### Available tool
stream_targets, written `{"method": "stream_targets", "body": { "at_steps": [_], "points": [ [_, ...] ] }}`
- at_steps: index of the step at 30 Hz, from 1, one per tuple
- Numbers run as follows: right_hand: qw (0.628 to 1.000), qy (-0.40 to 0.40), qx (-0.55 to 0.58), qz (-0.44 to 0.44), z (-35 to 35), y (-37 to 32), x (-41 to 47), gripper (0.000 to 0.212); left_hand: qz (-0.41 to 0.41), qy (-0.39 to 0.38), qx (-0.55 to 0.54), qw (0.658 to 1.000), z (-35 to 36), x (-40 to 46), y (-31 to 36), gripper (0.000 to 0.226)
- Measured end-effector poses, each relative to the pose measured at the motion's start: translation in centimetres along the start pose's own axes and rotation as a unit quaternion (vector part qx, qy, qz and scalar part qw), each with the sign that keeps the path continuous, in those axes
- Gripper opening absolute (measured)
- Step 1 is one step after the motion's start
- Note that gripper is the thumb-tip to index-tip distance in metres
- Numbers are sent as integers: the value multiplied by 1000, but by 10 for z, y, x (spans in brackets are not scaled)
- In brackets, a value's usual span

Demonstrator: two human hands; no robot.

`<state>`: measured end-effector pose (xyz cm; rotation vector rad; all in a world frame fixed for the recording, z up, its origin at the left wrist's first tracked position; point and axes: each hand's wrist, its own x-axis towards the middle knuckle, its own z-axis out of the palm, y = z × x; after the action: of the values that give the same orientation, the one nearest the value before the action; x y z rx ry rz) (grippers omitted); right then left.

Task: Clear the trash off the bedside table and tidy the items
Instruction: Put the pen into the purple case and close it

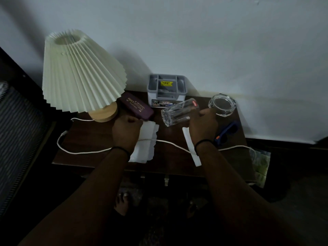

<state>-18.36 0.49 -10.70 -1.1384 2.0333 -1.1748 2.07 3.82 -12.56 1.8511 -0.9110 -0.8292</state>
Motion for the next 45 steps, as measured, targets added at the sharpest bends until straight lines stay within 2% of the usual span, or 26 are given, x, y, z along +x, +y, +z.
{"method": "stream_targets", "body": {
  "at_steps": [5, 10, 16, 18, 21, 24, 32, 41, 43, 45],
  "points": [
    [989, -24, -132, -62, -23, 12, 1, 28, 6, -11, -4, 1000, -1, -3, -2, 19],
    [982, -18, -173, -74, -40, 17, 4, 24, 1, -8, -8, 1000, -3, -1, -2, 22],
    [986, 91, -136, -16, -58, 19, 3, 13, -4, 19, -37, 999, -8, -1, 2, 22],
    [988, 88, -124, 14, -62, 25, 3, 22, -2, 20, -41, 999, -9, -1, 2, 21],
    [984, 50, -159, 64, -63, 32, 3, 53, 4, 7, -44, 999, -7, -2, 1, 21],
    [979, 31, -192, 56, -61, 34, 5, 69, 8, -4, -47, 999, -4, -5, 2, 22],
    [980, 43, -190, 27, -54, 32, 2, 39, -10, -3, -50, 999, -3, -1, 1, 20],
    [981, 17, -193, 18, -51, 34, 2, 36, -52, 3, -86, 995, -7, 1, -2, 17],
    [980, 39, -191, -30, -52, 25, 0, 31, -65, 6, -99, 993, -7, 2, -3, 16],
    [970, 45, -196, -138, -45, 8, -7, 21, -82, 14, -113, 990, -7, 2, -3, 16]
  ]
}}
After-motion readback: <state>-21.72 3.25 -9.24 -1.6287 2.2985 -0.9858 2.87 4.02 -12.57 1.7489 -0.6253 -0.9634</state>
